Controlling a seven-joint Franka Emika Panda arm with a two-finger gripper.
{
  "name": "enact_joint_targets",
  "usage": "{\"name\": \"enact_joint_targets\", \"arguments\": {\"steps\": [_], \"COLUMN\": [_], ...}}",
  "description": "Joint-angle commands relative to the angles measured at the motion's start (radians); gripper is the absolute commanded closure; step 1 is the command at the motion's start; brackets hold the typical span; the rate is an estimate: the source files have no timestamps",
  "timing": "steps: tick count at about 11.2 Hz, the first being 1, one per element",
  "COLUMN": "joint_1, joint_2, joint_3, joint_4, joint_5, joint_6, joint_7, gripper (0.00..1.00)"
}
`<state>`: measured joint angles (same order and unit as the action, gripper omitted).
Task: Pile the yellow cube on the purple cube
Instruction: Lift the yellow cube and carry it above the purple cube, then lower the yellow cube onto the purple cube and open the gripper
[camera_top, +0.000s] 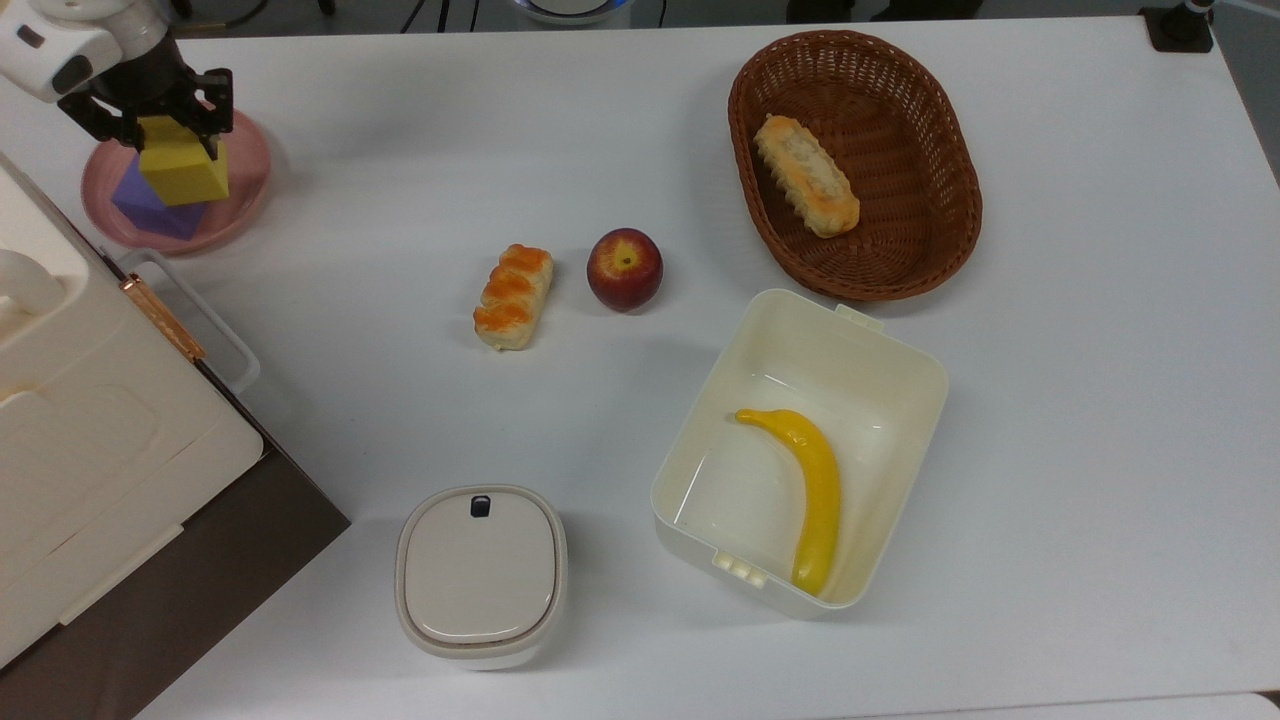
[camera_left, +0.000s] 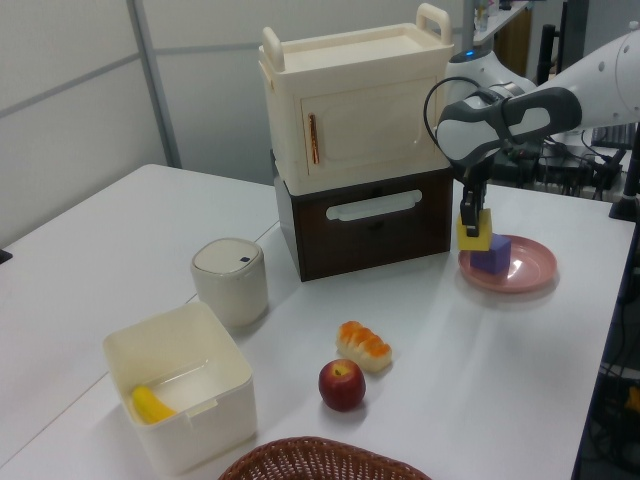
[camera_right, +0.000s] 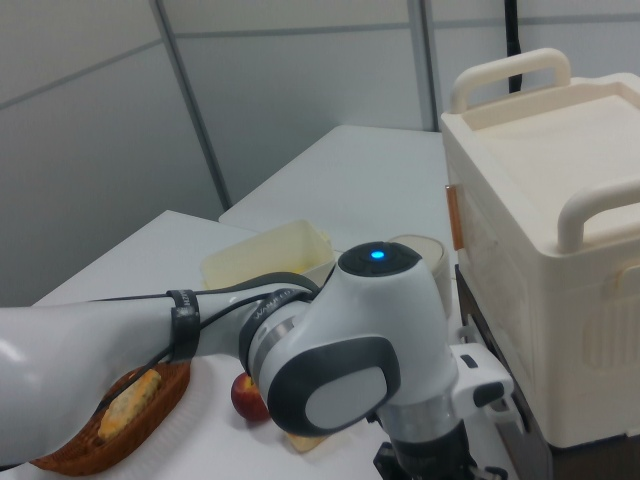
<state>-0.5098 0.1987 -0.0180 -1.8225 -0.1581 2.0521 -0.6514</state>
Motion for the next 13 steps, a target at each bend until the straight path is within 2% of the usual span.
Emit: {"name": "enact_joint_targets", "arguments": {"steps": [1,8,11,12,13], "joint_1": [-0.042,-0.101,-0.105,-0.107,-0.107], "joint_2": [-0.013,0.042,0.044,0.044,0.044], "joint_3": [0.0,-0.003,-0.007,-0.008,-0.008], "joint_4": [-0.011,0.031,0.032,0.032,0.032], "joint_5": [-0.009,0.009,0.08,0.08,0.08], "joint_6": [0.007,0.066,0.076,0.074,0.074], "joint_7": [-0.079,-0.067,-0.068,-0.074,-0.079], "gripper": [0.47,0.46,0.45,0.44,0.26]}}
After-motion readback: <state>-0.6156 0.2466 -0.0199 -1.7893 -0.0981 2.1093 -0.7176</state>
